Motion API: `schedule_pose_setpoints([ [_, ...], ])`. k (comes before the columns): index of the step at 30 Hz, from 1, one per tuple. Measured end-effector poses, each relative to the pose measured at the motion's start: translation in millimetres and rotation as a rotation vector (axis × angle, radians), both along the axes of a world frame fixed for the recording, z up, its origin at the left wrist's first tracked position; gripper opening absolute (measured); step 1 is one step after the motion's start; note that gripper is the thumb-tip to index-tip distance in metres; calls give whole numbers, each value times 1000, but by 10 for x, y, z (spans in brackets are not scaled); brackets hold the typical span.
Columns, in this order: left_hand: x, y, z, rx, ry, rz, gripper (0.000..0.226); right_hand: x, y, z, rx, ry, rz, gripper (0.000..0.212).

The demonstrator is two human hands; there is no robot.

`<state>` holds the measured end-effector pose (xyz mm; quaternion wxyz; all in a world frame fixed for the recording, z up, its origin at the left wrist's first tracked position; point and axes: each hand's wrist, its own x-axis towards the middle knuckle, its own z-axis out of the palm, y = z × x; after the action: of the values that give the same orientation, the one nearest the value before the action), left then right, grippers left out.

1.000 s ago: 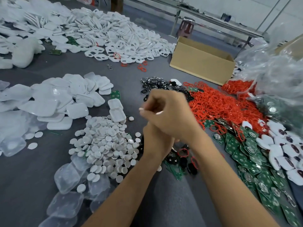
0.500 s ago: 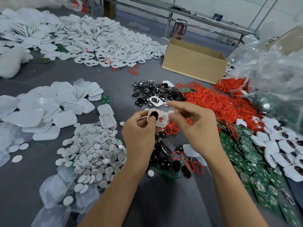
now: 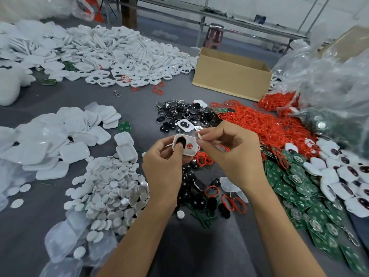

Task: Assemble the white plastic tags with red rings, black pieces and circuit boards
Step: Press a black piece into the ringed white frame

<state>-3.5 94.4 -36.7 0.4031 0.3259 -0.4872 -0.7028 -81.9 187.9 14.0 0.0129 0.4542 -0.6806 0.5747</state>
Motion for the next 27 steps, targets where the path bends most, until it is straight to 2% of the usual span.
schedule_pose_setpoints([
  [10, 9, 10, 15, 17, 51, -24, 13, 41, -31, 43, 32, 49, -61, 22],
  [18, 17, 37, 64, 76, 109, -91, 2, 23, -80, -88, 202, 299, -260, 17],
  [23, 15, 47, 76, 95, 109, -129, 3, 40, -99, -122, 240, 259, -283, 14],
  [27, 6, 58, 62, 76, 77, -129, 2, 49, -110, -113, 373, 228, -309, 13],
])
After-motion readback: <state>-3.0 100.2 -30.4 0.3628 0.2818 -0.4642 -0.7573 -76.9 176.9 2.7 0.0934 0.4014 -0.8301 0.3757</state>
